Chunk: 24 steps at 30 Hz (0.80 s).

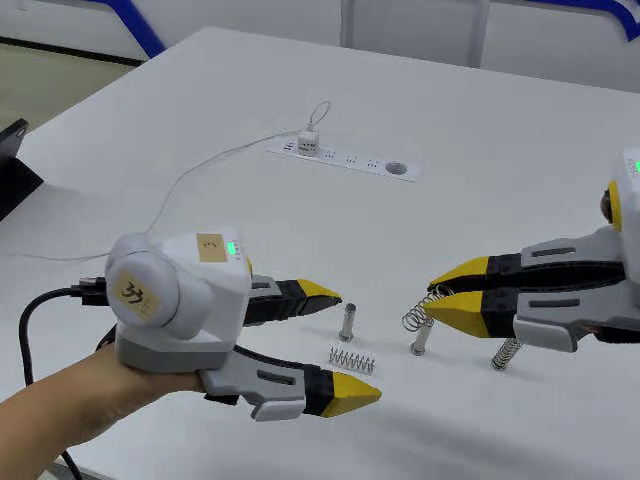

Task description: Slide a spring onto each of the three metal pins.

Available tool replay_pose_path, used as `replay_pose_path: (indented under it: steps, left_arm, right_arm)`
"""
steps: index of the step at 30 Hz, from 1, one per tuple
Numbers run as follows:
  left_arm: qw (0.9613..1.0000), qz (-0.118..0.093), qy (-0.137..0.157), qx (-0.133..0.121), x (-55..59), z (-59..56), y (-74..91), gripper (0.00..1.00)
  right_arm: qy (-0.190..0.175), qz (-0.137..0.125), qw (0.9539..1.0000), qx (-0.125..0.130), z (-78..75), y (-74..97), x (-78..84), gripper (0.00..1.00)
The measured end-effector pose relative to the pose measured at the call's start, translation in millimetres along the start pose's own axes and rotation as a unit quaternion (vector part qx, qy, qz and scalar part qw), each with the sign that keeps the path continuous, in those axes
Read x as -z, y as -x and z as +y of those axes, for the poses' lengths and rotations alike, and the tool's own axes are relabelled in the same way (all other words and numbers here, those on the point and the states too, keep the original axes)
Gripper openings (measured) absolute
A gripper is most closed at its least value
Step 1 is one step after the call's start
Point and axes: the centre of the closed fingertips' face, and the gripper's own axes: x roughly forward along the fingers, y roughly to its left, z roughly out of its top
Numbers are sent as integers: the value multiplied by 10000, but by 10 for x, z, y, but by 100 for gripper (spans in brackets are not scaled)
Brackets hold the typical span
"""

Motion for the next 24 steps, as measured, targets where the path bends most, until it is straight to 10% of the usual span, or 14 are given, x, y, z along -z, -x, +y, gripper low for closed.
replay_pose_path:
  steps: [24]
  left_arm:
    - [9955,-165,41,-933,-5,445,223,100]
  right_arm:
    - [-170,822,9936,750,-630,-70,458,10]
